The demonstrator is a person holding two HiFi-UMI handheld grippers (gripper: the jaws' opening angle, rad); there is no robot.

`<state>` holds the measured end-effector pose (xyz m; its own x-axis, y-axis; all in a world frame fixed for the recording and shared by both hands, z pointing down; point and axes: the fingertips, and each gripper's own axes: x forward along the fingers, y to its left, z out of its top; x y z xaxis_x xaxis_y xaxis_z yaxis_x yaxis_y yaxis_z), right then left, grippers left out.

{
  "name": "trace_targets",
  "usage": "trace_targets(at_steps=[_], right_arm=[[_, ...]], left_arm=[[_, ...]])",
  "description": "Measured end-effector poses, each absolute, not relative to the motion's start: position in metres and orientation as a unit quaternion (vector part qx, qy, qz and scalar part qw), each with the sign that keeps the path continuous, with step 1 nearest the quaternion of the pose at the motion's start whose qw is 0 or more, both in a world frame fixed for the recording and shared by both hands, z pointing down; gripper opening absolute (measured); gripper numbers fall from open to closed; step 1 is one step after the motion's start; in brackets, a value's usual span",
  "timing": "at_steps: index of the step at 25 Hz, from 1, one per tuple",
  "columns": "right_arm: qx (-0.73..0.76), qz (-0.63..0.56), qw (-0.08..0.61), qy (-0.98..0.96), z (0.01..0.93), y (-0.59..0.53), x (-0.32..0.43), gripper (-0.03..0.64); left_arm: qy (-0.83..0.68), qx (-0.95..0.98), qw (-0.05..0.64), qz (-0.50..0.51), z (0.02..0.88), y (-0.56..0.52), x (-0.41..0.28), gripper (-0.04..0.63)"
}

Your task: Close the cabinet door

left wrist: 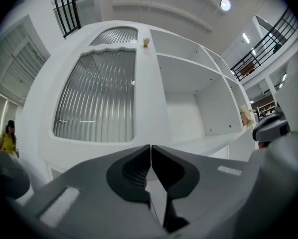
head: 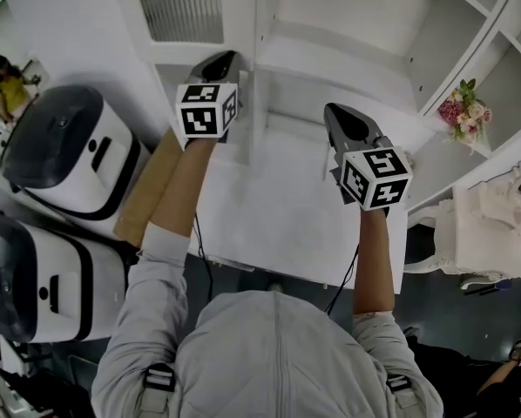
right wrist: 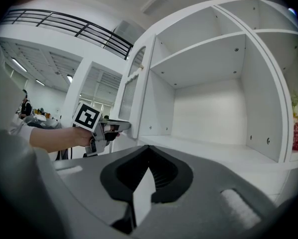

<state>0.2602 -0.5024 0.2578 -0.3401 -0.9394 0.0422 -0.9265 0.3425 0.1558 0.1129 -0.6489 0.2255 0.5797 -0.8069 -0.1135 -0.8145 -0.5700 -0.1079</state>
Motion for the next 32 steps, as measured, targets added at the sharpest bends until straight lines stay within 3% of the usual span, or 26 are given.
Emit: trace_targets(at_steps=[9,16,32], right_arm=[[0.576,-0.068,0.058,-0.813,0.255,-0.472,0.226,0.002],[0.581,-0.074,0.065,-0.808,0.258,-0.429,0.185,0.002],[0.597,-0.095,0.087,-0.792,0.275,-0.310,0.114,0.002]], left_arm=[[0.418,-0.906,0.061,0.024,0.243,-0.598,0.074,0.015],[0.381,-0.917,0.114,0.005,0.248,-0.519,0.027,0.015],[0.362,-0.919,0.155,-0.006,0.270,-0.362,-0.064,0.017]])
